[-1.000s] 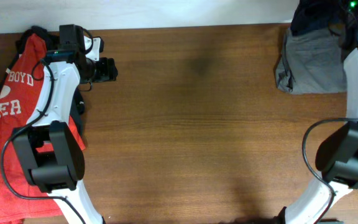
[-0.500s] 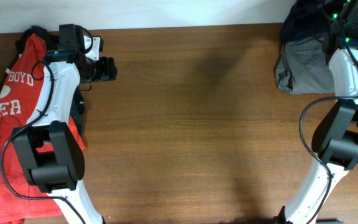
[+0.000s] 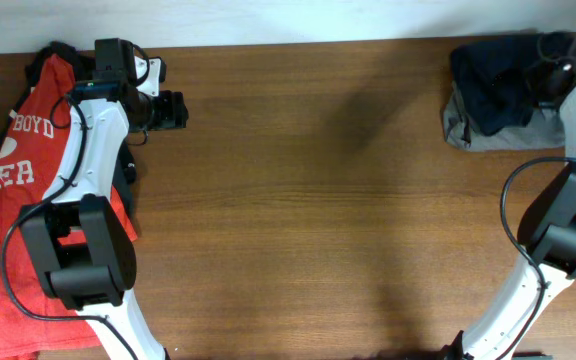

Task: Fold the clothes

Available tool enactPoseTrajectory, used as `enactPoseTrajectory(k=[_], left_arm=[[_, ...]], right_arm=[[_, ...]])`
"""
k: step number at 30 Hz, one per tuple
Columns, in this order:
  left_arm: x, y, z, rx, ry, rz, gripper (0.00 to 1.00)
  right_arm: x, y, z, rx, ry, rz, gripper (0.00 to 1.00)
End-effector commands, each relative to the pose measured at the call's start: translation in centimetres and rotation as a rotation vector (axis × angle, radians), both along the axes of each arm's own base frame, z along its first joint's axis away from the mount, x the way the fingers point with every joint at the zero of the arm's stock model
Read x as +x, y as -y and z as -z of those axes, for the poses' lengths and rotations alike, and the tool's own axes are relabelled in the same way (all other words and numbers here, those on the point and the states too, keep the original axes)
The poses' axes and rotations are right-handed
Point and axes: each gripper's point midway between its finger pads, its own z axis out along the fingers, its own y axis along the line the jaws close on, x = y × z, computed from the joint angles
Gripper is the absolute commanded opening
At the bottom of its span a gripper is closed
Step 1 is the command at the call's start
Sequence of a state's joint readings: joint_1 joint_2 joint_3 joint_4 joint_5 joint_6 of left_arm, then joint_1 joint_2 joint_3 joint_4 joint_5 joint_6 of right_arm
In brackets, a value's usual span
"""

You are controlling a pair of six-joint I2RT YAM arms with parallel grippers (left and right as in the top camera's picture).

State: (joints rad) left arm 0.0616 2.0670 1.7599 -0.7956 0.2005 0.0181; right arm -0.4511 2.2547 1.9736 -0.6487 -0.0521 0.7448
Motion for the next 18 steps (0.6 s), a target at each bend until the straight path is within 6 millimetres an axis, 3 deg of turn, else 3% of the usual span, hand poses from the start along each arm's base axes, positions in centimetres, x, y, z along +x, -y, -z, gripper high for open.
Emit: enactPoseTrajectory(k=[1,4,7,8,9,11,15,18], left_arm=[[0.4,0.0,-0.2,0.005,0.009,-0.002,0.73],[0.4,0.0,-0.2,0.005,0.009,-0.002,0.73],[0.4,0.0,-0.1,0.004,0.009,-0.003,0.73],[0.4,0.0,-0.1,0.004,0.009,-0.003,0.73],[0.4,0.0,-0.1,0.004,0.009,-0.003,0.73],[0.4,0.1,-0.2,0.002,0.008,-0.001,0.73],[0.4,0.2,-0.2,-0.006,0.009,0.003,0.73],[0.4,0.2,-0.2,-0.006,0.009,0.003,0.73]], right_arm=[[-2.8,1.5,0.0,0.024,-0.073,0.041,0.22],[-5.6,2.2,0.3,0.034,-0.156,0.025,0.29],[-8.6,2.8,0.2,0.043,-0.243,-0.008,0.45],[-9.1,2.8,0.2,0.045,-0.255,-0.014,0.46],[-10.3,2.8,0.0,0.044,-0.291,-0.046,0.56],[-11.0,2.3,-0.3,0.036,-0.313,-0.136,0.57],[-9.9,0.2,-2.2,-0.012,-0.242,-0.413,0.61],[-7.9,-1.3,-5.4,-0.118,-0.099,-0.637,0.65]])
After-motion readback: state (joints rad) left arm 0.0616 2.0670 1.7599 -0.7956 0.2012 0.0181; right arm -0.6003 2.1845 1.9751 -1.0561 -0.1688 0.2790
